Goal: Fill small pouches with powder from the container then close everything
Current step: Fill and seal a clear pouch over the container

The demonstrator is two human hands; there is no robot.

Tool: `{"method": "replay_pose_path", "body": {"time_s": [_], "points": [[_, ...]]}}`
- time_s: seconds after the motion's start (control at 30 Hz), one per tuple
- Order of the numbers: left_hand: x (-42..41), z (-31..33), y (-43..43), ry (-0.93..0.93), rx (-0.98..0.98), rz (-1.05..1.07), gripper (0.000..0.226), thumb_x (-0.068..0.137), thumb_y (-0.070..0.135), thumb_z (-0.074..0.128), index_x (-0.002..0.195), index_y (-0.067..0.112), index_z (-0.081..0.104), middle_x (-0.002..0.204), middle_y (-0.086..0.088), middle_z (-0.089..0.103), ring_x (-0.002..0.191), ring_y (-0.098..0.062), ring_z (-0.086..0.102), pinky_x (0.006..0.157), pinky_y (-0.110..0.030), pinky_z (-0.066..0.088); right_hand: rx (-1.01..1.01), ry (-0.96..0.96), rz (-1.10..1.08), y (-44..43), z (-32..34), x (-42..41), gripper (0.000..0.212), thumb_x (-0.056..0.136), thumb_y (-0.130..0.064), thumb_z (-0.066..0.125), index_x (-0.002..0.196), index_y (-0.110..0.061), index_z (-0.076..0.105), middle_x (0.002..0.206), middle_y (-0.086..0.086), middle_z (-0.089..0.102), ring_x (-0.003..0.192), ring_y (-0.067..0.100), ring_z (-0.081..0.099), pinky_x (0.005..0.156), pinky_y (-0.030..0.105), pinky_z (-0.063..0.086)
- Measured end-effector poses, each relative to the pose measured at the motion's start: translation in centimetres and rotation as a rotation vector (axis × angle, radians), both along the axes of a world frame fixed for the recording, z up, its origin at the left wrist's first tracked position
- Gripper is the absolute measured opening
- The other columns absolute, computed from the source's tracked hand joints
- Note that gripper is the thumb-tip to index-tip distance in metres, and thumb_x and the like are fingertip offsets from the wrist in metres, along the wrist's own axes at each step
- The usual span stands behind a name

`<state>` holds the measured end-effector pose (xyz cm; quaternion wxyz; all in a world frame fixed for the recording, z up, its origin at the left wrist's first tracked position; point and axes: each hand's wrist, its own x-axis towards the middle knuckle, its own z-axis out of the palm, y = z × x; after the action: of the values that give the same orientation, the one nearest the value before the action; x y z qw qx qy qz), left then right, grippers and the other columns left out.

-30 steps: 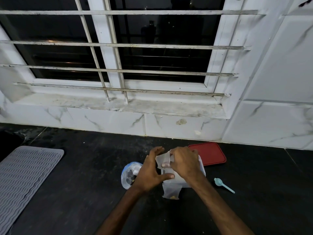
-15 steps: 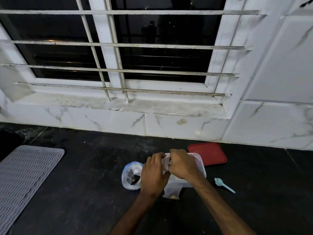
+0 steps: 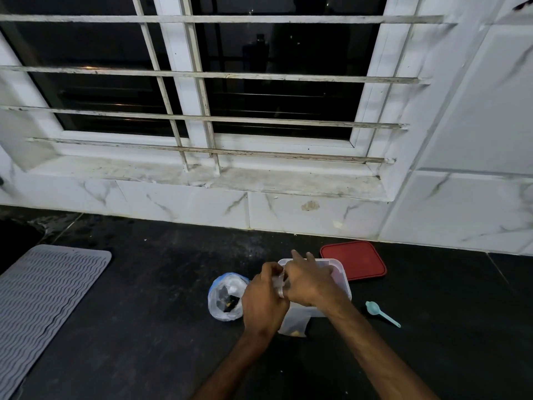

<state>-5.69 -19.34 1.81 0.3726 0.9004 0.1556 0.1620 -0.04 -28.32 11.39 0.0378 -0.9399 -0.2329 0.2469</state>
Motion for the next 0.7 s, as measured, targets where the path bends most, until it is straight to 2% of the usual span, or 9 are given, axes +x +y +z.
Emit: {"method": "replay_pose_path", "body": {"time_s": [0.03, 0.1, 0.17, 0.23, 0.3, 0.37, 0.47, 0.63, 0.7], "points": [[-0.1, -0.1, -0.1, -0.006, -0.003, -0.002, 0.044, 0.079, 0.022, 0.065, 0.118, 0.03, 0.045, 0.1, 0.009, 0.07, 0.091, -0.009, 0.067, 0.069, -0.031, 0.054, -0.048, -0.007, 0.024, 0.4, -0.1, -0.1, 0.054, 0.091, -0.032, 0.064, 0.141, -0.022, 0.047, 0.164, 0.006, 0.004, 0.15, 0.038, 0.002, 0.11, 0.072, 0.016], [-0.4, -0.3, -0.4, -0.006, -0.042, -0.007, 0.045, 0.082, 0.025, 0.065, 0.122, 0.03, 0.045, 0.102, 0.009, 0.07, 0.093, -0.008, 0.066, 0.07, -0.028, 0.054, -0.077, -0.019, 0.041, 1.0, -0.5, -0.4, 0.058, 0.091, -0.029, 0.065, 0.144, -0.023, 0.043, 0.164, 0.007, 0.0, 0.15, 0.038, 0.001, 0.11, 0.072, 0.014], [-0.5, -0.6, -0.3, -0.013, -0.082, 0.005, 0.044, 0.081, 0.026, 0.063, 0.121, 0.033, 0.045, 0.104, 0.011, 0.068, 0.095, -0.007, 0.065, 0.074, -0.032, 0.055, -0.023, -0.041, 0.047, 1.1, -0.9, -0.5, 0.049, 0.091, -0.027, 0.065, 0.137, -0.019, 0.051, 0.159, 0.01, 0.025, 0.145, 0.037, 0.022, 0.112, 0.064, 0.022], [-0.7, -0.8, 0.0, -0.021, -0.119, 0.034, 0.039, 0.08, 0.03, 0.061, 0.114, 0.038, 0.045, 0.1, 0.012, 0.067, 0.093, -0.006, 0.064, 0.075, -0.036, 0.055, 0.146, -0.068, 0.005, 0.7, -1.6, -0.4, 0.033, 0.092, -0.028, 0.062, 0.123, -0.017, 0.063, 0.132, 0.008, 0.059, 0.123, 0.028, 0.053, 0.109, 0.05, 0.037], [-0.9, -0.9, 0.3, -0.055, -0.163, 0.053, 0.031, 0.082, 0.043, 0.06, 0.11, 0.039, 0.047, 0.096, 0.013, 0.067, 0.089, -0.002, 0.064, 0.074, -0.032, 0.055, 0.354, -0.052, -0.028, -0.3, -2.1, -0.2, 0.021, 0.093, -0.025, 0.061, 0.111, -0.02, 0.071, 0.109, 0.002, 0.07, 0.101, 0.02, 0.064, 0.097, 0.038, 0.049], [-1.3, -0.9, 0.3, -0.115, -0.196, 0.081, 0.031, 0.086, 0.057, 0.058, 0.108, 0.037, 0.051, 0.093, 0.015, 0.067, 0.087, 0.002, 0.063, 0.072, -0.025, 0.054, 0.463, -0.043, -0.013, -1.4, -2.7, 0.1, 0.019, 0.092, -0.017, 0.064, 0.105, -0.027, 0.074, 0.103, -0.005, 0.073, 0.094, 0.012, 0.066, 0.09, 0.032, 0.053], [-2.2, -1.7, -0.1, -0.139, -0.198, 0.106, 0.034, 0.085, 0.065, 0.057, 0.104, 0.038, 0.057, 0.092, 0.02, 0.067, 0.087, 0.005, 0.063, 0.073, -0.025, 0.054, 0.56, -0.034, -0.04, -3.3, -3.7, 0.6, 0.018, 0.091, -0.018, 0.063, 0.098, -0.031, 0.074, 0.095, -0.013, 0.074, 0.089, 0.003, 0.066, 0.087, 0.034, 0.053], [-4.4, -4.6, -2.1, -0.047, -0.222, 0.133, 0.039, 0.079, 0.072, 0.056, 0.103, 0.042, 0.058, 0.099, 0.024, 0.064, 0.095, 0.007, 0.06, 0.083, -0.027, 0.053, 0.623, -0.047, -0.131, -6.6, -5.6, 0.5, 0.017, 0.093, -0.023, 0.064, 0.107, -0.025, 0.073, 0.11, -0.018, 0.069, 0.102, -0.001, 0.06, 0.088, 0.017, 0.045], [-5.0, -5.4, -3.0, -0.016, -0.253, 0.133, 0.045, 0.075, 0.067, 0.064, 0.111, 0.043, 0.053, 0.109, 0.025, 0.06, 0.102, 0.004, 0.058, 0.086, -0.025, 0.052, 0.643, -0.067, -0.201, -8.1, -6.6, 0.9, 0.016, 0.093, -0.025, 0.064, 0.106, -0.027, 0.072, 0.11, -0.019, 0.066, 0.101, 0.0, 0.059, 0.087, 0.019, 0.047]]}}
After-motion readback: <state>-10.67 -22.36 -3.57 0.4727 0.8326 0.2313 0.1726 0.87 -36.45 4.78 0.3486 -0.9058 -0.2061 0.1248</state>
